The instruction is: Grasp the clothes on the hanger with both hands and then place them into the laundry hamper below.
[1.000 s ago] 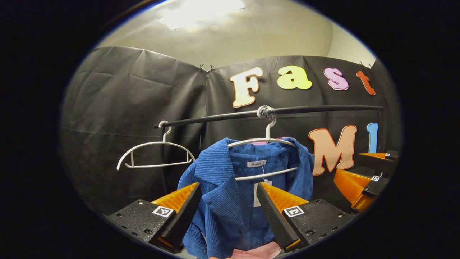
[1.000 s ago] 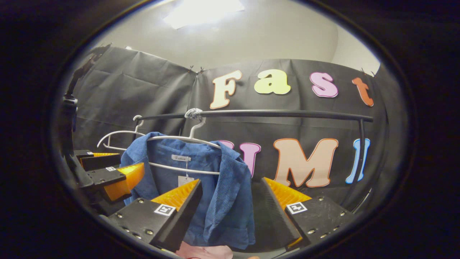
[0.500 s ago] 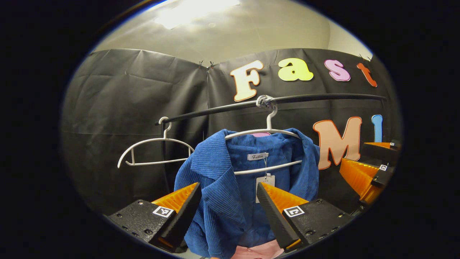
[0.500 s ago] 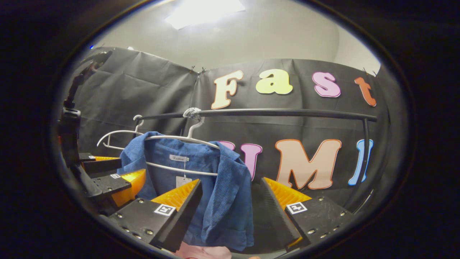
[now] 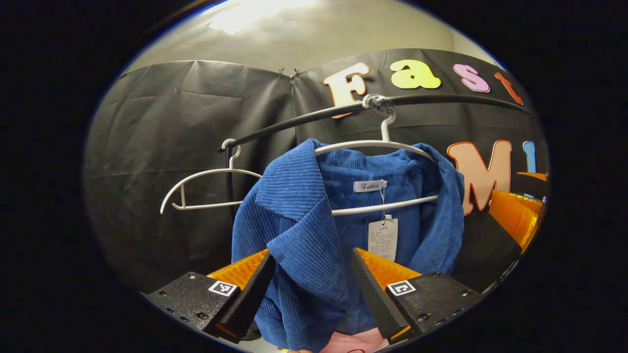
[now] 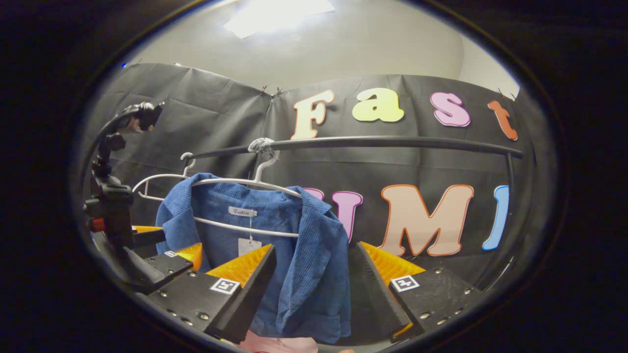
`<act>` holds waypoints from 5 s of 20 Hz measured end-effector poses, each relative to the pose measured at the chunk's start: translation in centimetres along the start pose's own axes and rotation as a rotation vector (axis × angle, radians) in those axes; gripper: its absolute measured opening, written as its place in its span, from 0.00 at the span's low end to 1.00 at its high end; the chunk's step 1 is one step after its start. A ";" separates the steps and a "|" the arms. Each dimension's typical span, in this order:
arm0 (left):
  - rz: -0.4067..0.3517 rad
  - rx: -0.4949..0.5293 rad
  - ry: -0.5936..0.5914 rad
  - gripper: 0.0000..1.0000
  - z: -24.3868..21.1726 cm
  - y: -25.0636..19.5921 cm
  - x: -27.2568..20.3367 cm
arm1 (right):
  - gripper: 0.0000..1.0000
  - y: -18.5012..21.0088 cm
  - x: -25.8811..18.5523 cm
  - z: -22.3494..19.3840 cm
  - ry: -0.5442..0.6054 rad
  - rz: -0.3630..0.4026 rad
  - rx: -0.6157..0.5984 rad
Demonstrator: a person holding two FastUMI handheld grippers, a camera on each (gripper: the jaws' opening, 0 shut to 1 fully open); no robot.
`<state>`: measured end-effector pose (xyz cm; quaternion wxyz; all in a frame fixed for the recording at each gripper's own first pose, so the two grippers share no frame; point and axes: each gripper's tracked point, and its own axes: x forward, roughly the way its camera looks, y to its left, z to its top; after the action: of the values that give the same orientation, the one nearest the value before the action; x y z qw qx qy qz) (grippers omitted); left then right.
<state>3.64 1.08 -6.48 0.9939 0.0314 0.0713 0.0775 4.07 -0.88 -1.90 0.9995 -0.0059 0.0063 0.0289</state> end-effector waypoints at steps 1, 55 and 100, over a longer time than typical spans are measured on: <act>0.006 0.005 0.004 0.92 -0.3 0.2 0.4 | 0.96 0.0 0.4 -0.1 0.002 0.002 0.003; 0.119 0.028 -0.072 0.05 6.2 10.0 -1.8 | 0.11 -5.6 13.2 -8.7 0.159 -0.182 0.005; 0.090 0.003 0.002 0.03 2.1 16.3 5.1 | 0.11 -11.5 16.6 -10.6 0.221 -0.255 -0.008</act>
<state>6.46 17.83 -3.93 0.9894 0.0359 0.0708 0.1219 21.20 -11.51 -12.63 0.9883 -0.0140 0.1155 -0.0991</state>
